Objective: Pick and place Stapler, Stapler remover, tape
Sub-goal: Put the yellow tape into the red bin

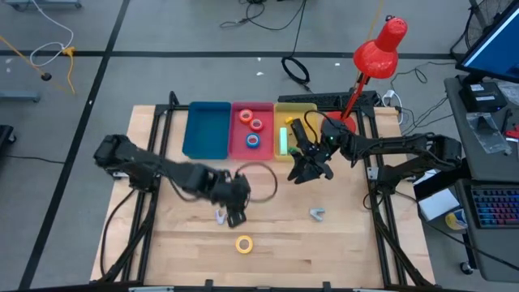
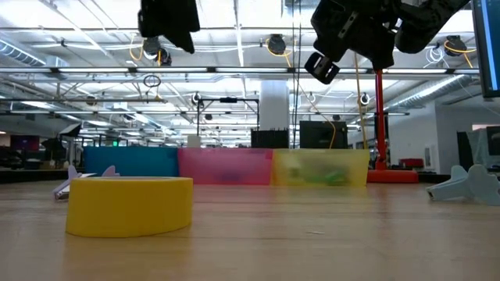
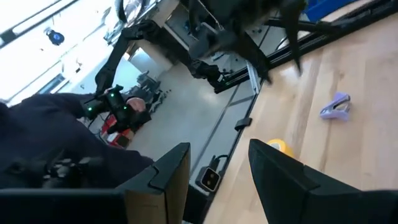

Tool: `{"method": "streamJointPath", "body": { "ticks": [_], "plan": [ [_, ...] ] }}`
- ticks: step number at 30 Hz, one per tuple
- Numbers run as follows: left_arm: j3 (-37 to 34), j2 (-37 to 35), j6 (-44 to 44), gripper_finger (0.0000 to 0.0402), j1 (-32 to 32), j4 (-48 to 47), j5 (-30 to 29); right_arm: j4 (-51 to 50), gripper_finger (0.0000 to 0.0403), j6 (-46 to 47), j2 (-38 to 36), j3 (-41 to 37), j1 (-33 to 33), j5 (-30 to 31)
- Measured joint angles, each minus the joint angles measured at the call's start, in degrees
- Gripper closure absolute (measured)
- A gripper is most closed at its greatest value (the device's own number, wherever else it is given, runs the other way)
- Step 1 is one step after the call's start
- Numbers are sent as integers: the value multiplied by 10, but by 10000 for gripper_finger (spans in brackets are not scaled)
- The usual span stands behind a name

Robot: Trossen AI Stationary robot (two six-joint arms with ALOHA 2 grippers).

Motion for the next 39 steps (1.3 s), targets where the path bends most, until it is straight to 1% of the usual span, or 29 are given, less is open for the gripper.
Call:
{"method": "streamJointPath", "body": {
  "ticks": [5,8,12,14,18,22,24,27,29,33,39],
  "plan": [
    [0,54,-53,241,-41,17,-2,-21,248,-49,0,0,0,-1],
    [0,88,-56,241,-50,20,12,-79,248,-87,-10,0,0,10],
    [0,128,-64,241,-57,22,24,-148,248,-115,-56,-19,3,90],
    [0,142,-65,241,-62,23,24,-153,248,-111,-88,-41,7,129],
    [0,165,-59,241,-69,22,24,-152,248,-81,-165,-94,25,184],
    [0,186,-43,241,-75,18,24,-150,248,-53,-252,-161,54,276],
    [0,192,-43,241,-77,18,26,-149,248,-36,-295,-195,64,312],
    [0,196,-45,241,-77,24,29,-149,248,-17,-354,-243,72,346],
    [0,196,-46,241,-79,26,35,-150,248,-8,-388,-271,72,363],
    [0,196,-50,241,-84,47,53,-150,248,2,-441,-312,64,378],
    [0,196,-50,241,-103,78,60,-150,248,5,-487,-341,45,378]
  ]
}}
